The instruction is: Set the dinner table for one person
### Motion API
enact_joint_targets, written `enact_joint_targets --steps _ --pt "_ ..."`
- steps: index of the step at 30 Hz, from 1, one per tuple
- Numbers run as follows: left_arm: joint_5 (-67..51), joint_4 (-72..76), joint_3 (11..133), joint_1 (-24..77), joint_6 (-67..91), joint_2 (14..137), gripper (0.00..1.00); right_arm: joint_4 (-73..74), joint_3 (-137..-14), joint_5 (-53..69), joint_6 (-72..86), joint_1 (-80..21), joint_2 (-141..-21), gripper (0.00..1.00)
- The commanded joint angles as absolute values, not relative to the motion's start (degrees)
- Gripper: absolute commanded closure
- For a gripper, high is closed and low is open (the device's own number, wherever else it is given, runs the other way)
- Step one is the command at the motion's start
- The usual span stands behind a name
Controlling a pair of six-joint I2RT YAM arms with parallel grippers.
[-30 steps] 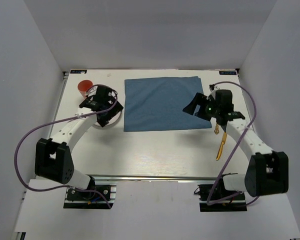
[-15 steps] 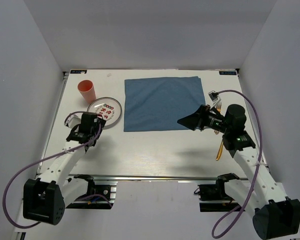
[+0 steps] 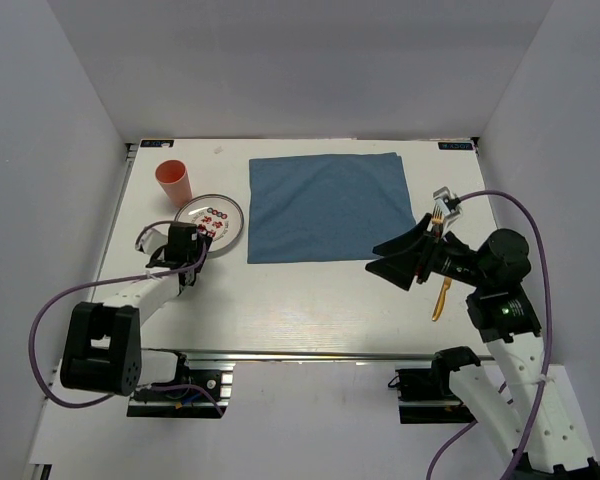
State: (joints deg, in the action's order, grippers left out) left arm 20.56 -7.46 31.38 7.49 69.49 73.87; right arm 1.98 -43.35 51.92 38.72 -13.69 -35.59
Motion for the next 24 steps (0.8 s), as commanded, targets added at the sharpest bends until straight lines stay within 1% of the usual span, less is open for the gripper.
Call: enact_joint_targets --steps 1,7,8,9,13,15,19,22,23,24 --pt "20.3 -2.2 32.0 6.9 68.9 75.6 0.06 4.7 -45.9 53.6 37.4 -14.0 -33.8 0.11" --pt "21.5 -1.0 33.1 6.3 68.6 81.2 0.17 5.4 -45.1 52.3 37.0 -13.9 -34.4 0.11" --pt "21.6 -0.8 33.0 6.3 68.7 82.5 0.2 5.3 -44.7 52.1 37.0 -13.8 -34.4 0.11" --pt "21.9 -0.4 33.0 5.8 68.7 83.1 0.25 5.1 -44.6 52.0 37.1 -13.7 -34.4 0.11" --pt "21.6 -1.1 33.9 5.8 69.1 85.6 0.41 5.2 -43.9 50.4 37.1 -13.8 -34.3 0.12" --pt "21.4 -1.1 33.5 5.8 69.8 86.5 0.44 6.0 -43.9 49.3 36.9 -13.8 -34.0 0.12" --pt "20.9 1.2 32.0 5.8 70.1 88.2 0.56 6.2 -43.8 48.8 36.9 -13.8 -33.9 0.13" --pt "20.5 1.1 32.2 5.8 70.4 89.8 0.67 6.6 -43.9 48.4 36.8 -13.6 -33.6 0.13" --pt "20.5 0.6 32.2 5.8 71.0 90.0 0.78 6.8 -44.0 48.2 36.7 -13.8 -33.5 0.13" --pt "20.3 0.4 31.9 5.8 71.4 90.0 0.81 7.5 -44.1 47.5 36.6 -13.7 -33.2 0.13"
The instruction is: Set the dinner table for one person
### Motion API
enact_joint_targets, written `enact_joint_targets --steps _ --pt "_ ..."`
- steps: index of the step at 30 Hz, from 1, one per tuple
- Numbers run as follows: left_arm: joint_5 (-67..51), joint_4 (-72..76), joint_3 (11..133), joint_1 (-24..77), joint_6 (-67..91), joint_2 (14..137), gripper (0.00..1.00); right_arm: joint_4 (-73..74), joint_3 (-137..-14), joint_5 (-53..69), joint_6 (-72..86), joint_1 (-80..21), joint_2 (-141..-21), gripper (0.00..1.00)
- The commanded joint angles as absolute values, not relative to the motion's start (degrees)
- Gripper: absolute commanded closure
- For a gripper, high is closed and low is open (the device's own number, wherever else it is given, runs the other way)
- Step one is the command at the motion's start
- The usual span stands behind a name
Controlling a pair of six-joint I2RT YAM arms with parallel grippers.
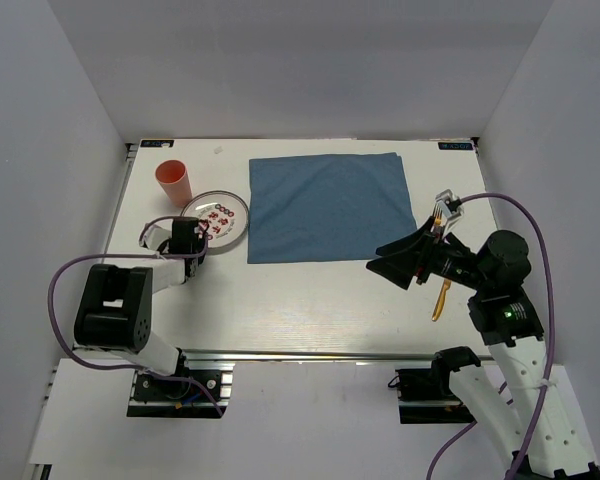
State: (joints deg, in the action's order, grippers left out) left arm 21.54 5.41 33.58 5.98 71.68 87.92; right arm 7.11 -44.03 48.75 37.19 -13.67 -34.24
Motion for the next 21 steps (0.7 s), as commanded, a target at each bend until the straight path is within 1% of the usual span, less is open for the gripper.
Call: enact_joint_targets --steps 1,2,4,8,13,14,17,20,21 --pt "20.3 0.4 31.6 5.8 71.7 89.2 0.85 7.8 -44.3 47.3 36.4 -13.8 -32.9 0.13" --pt "20.3 0.4 31.0 5.8 72.6 88.5 0.94 8.1 -44.6 47.0 36.3 -13.8 -32.8 0.13" --pt "20.5 -1.7 29.3 5.8 73.3 84.8 1.0 9.0 -45.0 46.7 35.9 -13.7 -32.3 0.13" --pt "19.8 -2.0 27.3 6.3 72.9 76.7 1.0 10.0 -46.1 46.1 35.3 -13.6 -32.3 0.14" --pt "21.6 -6.5 30.6 6.3 73.4 67.3 1.0 9.9 -45.9 45.7 35.3 -13.7 -32.0 0.14" --pt "21.9 -6.2 30.7 6.3 73.4 63.6 1.0 10.0 -45.8 45.5 35.1 -13.7 -31.9 0.14" --pt "20.8 -2.7 31.2 6.3 72.2 58.9 1.0 10.8 -45.3 44.9 34.6 -13.7 -31.2 0.14" --pt "15.7 -0.4 35.9 7.1 67.2 60.5 1.0 11.7 -45.0 43.7 33.8 -13.7 -30.9 0.14" --pt "14.3 -0.4 37.7 7.1 66.0 63.3 1.0 11.9 -44.8 42.2 33.4 -13.5 -30.9 0.14"
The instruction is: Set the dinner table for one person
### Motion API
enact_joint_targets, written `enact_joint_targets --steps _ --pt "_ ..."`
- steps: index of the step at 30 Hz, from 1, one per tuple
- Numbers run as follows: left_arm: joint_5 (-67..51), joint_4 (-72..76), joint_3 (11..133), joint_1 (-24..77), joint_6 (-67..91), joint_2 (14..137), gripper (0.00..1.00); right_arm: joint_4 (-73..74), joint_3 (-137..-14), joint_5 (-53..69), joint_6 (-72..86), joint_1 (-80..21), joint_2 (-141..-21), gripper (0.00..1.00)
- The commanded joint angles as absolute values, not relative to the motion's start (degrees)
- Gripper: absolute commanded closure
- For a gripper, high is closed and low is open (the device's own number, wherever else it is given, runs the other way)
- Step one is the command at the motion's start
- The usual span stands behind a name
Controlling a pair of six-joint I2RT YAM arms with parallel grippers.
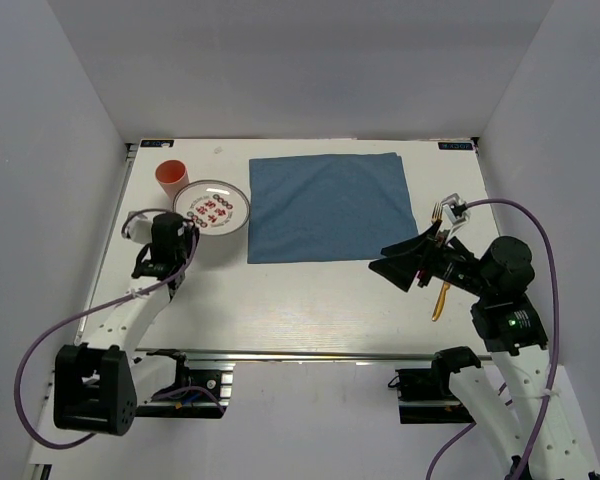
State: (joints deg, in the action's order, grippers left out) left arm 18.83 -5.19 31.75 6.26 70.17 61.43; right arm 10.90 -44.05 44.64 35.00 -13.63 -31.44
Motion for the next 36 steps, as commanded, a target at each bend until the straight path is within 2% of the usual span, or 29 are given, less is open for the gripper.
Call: enact_joint_targets --steps 1,4,5,6,9,15,27,36 --pt "12.3 2.6 39.3 7.8 63.0 65.1 1.0 12.1 -44.6 41.0 33.4 -13.6 -31.3 0.14" --pt "0.5 8.4 44.4 8.4 58.3 74.6 1.0 18.4 -45.4 31.7 33.2 -13.5 -33.2 0.14" --pt "-6.2 7.4 51.3 9.4 56.8 77.9 1.0 18.9 -45.0 29.3 33.3 -13.5 -33.7 0.14" --pt "-8.8 6.3 55.2 10.2 55.2 85.4 1.0 18.3 -44.4 28.6 33.6 -13.4 -33.9 0.14" --pt "-16.8 4.5 66.3 14.0 50.7 95.9 1.0 15.4 -41.6 28.1 34.8 -13.4 -34.4 0.14" --pt "-26.3 9.0 75.0 18.6 48.7 105.8 1.0 13.3 -37.9 28.7 34.5 -13.5 -35.3 0.14" --pt "-30.1 8.4 85.1 22.4 46.9 120.1 1.0 15.9 -36.9 29.0 31.1 -13.5 -34.9 0.13" --pt "-27.3 3.4 89.2 22.4 45.3 123.5 1.0 16.5 -36.3 29.8 30.1 -13.4 -34.5 0.12"
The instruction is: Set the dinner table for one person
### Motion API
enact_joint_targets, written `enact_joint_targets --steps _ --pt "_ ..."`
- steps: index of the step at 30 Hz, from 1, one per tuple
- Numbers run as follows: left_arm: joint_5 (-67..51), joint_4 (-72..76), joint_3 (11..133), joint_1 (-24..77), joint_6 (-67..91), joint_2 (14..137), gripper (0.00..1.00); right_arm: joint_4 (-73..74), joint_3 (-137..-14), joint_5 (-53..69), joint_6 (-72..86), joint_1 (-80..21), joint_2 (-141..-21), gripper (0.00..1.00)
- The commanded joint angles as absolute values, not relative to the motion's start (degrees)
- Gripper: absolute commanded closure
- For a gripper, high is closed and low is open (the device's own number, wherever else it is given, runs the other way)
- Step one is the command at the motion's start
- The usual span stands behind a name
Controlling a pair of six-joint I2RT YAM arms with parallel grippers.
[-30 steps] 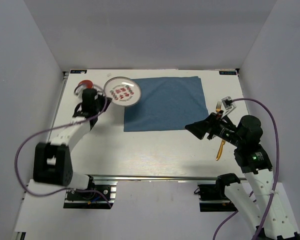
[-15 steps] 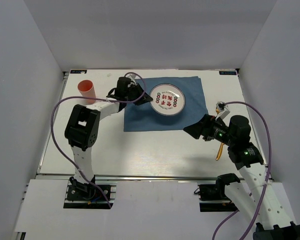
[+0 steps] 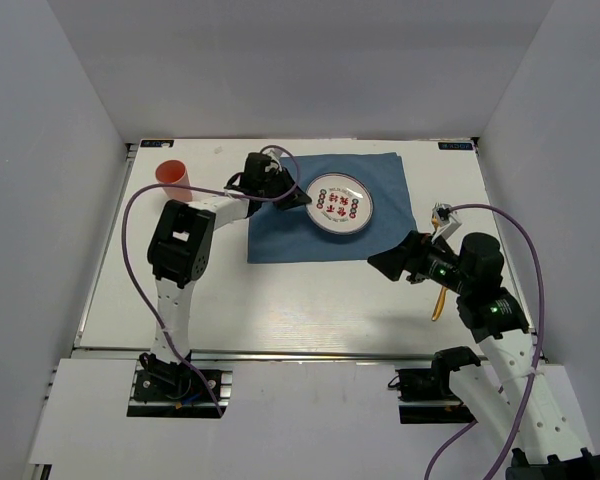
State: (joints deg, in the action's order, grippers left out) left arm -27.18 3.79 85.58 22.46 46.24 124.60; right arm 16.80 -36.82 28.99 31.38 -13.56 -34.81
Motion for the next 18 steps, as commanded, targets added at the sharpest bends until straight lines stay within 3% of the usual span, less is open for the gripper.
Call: enact_joint_targets --steps 1,4,11,17,18 --pt "-27.3 3.3 89.1 22.4 45.4 124.0 1.0 16.3 -36.3 30.1 30.1 -13.4 -34.4 0.12" --pt "-27.1 2.6 89.4 22.4 45.5 124.9 1.0 15.5 -35.8 30.8 30.4 -13.4 -34.6 0.12" --pt "-23.1 0.4 89.6 21.8 45.4 124.6 0.85 14.7 -35.4 31.4 30.7 -13.4 -34.6 0.12" --pt "-21.5 -3.2 91.5 21.8 43.9 123.9 0.67 14.7 -35.9 32.9 29.9 -13.4 -34.6 0.12" --pt "-21.1 -3.3 91.6 21.8 43.7 123.6 0.59 14.6 -35.9 32.9 29.8 -13.5 -34.6 0.12"
